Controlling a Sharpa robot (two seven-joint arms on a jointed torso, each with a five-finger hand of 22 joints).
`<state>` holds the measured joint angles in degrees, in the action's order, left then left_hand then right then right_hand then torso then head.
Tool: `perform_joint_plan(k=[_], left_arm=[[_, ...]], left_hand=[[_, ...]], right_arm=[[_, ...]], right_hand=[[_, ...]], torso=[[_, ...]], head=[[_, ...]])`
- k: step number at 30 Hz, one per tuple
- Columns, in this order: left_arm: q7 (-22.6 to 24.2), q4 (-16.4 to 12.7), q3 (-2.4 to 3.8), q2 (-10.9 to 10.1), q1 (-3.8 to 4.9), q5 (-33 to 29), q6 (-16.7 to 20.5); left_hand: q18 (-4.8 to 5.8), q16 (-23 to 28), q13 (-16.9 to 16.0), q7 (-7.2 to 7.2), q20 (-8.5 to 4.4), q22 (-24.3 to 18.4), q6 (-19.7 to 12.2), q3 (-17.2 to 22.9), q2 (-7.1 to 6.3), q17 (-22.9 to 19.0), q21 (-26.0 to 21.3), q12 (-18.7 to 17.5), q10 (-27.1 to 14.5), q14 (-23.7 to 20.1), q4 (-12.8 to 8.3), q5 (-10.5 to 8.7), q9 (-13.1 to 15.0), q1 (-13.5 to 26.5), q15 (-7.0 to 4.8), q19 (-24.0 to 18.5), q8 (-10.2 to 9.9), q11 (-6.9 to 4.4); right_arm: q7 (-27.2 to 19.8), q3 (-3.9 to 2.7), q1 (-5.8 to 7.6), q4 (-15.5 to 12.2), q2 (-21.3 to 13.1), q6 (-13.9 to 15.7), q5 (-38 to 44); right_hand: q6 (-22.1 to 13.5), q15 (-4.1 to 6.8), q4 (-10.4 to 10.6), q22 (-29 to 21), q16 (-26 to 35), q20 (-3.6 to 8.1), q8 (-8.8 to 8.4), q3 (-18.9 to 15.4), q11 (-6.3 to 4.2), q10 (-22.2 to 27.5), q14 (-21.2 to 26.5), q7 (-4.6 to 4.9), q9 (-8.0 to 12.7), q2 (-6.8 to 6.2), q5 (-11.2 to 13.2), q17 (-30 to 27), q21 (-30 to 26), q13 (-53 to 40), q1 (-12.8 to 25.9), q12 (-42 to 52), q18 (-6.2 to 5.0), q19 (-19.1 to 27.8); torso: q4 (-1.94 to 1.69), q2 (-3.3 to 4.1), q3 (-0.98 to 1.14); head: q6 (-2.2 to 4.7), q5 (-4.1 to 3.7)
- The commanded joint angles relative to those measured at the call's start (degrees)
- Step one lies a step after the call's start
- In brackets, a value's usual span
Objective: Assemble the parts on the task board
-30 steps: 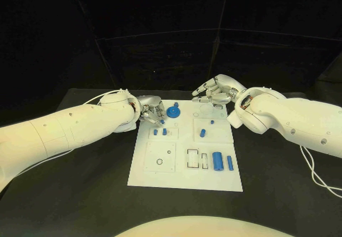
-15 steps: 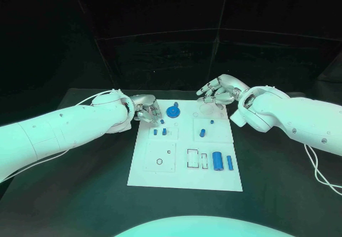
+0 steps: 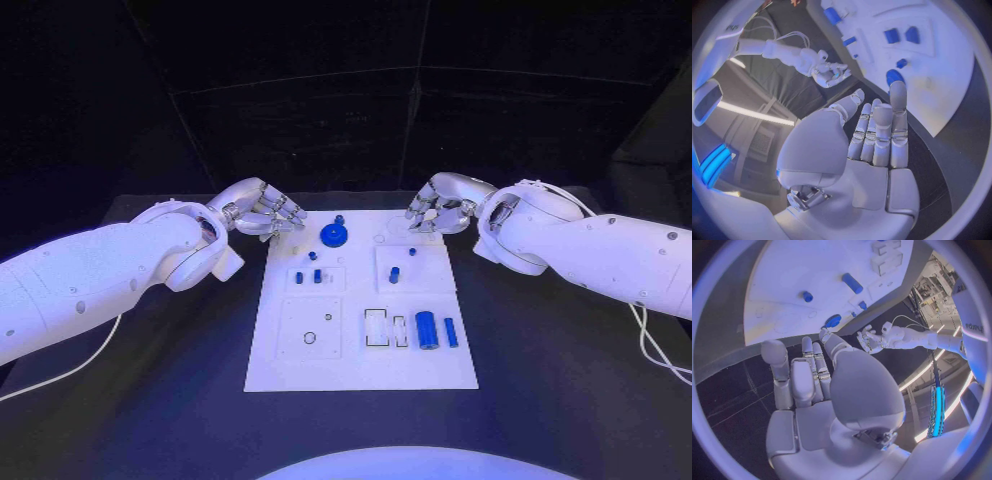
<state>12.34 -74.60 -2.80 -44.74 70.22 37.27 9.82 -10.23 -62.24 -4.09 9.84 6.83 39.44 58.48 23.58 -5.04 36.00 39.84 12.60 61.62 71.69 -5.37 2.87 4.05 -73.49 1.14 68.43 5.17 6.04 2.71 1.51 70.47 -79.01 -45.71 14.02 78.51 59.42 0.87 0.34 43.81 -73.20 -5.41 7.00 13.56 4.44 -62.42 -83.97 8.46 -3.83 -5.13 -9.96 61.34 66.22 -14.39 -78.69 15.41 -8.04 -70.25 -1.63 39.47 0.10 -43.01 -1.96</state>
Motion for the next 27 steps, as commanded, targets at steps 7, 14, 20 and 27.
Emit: perform_joint_plan(k=[7, 14, 20, 27], left_arm=[[14.57, -2.43, -0.02, -1.55, -0.3, -26.82, 1.24], [16.14, -2.98, -0.03, -1.91, -0.47, -29.14, 2.13], [16.63, -2.77, -0.04, -2.06, -0.52, -30.43, 2.57], [16.67, -2.64, -0.04, -2.08, -0.55, -30.75, 2.48]], left_hand=[[-0.28, 2.22, -0.03, 0.09, 0.02, -0.87, 0.55, -0.6, 0.65, -3.6, -1.31, 0.81, 0.1, -1.89, 0.2, -0.03, -0.07, -0.19, -0.02, -0.64, 0.51, -0.04], [-0.29, 2.66, -0.1, 0.04, 0.0, -1.16, 0.87, -0.78, 0.81, -4.38, -1.7, 1.22, 0.4, -2.26, 0.23, -0.02, -0.02, -0.33, -0.06, -0.69, 0.74, -0.12], [-0.31, 2.89, -0.16, -0.04, -0.06, -1.39, 1.21, -0.9, 0.93, -4.88, -2.0, 1.61, 0.71, -2.41, 0.13, -0.02, 0.04, -0.62, -0.15, -0.65, 0.99, -0.24], [-0.31, 3.07, -0.2, -0.08, -0.1, -1.53, 1.46, -1.02, 0.99, -5.29, -2.18, 1.88, 0.93, -2.54, 0.12, -0.03, 0.07, -0.69, -0.2, -0.61, 1.18, -0.3]], right_arm=[[5.51, -0.03, -1.34, -1.5, -0.33, -3.7, 16.36], [5.36, -0.03, -2.25, -2.4, -0.27, -4.87, 17.59], [4.94, -0.02, -2.71, -2.78, -0.07, -5.47, 17.8], [4.46, -0.02, -3.2, -2.46, 0.54, -5.84, 17.57]], right_hand=[[-1.38, -0.83, -0.05, -1.38, 0.86, -0.6, -1.78, 0.59, 0.47, 2.04, -0.68, -0.02, 0.09, -2.16, 1.02, -0.88, -1.23, 3.42, 0.22, -2.73, -0.49, 0.49], [-1.05, -1.03, -0.1, -1.49, 0.83, -0.74, -1.89, 0.67, 0.78, 2.18, -0.71, 0.48, -0.02, -2.29, 1.01, -0.81, -1.34, 4.33, 0.18, -3.1, -0.48, 0.48], [-0.54, -1.22, -0.24, -1.22, 0.7, -0.92, -1.9, 1.12, 1.02, 1.78, -0.78, 0.89, -0.09, -2.05, 0.91, -0.64, -1.19, 5.1, -0.18, -3.2, -0.42, 0.26], [0.33, -1.13, -0.79, -0.67, 0.32, -0.97, -1.99, 3.14, 0.91, 0.75, -0.94, 0.74, -0.13, -1.09, 1.86, -0.18, -0.8, 6.61, -1.42, -3.42, -0.36, -0.16]], torso=[[-0.02, 0.07, 0.0], [-0.06, 0.1, -0.06], [-0.02, 0.08, -0.04], [-0.06, 0.12, -0.03]], head=[[0.25, -0.63], [0.2, -0.35], [0.02, -0.23], [-0.16, -0.14]])
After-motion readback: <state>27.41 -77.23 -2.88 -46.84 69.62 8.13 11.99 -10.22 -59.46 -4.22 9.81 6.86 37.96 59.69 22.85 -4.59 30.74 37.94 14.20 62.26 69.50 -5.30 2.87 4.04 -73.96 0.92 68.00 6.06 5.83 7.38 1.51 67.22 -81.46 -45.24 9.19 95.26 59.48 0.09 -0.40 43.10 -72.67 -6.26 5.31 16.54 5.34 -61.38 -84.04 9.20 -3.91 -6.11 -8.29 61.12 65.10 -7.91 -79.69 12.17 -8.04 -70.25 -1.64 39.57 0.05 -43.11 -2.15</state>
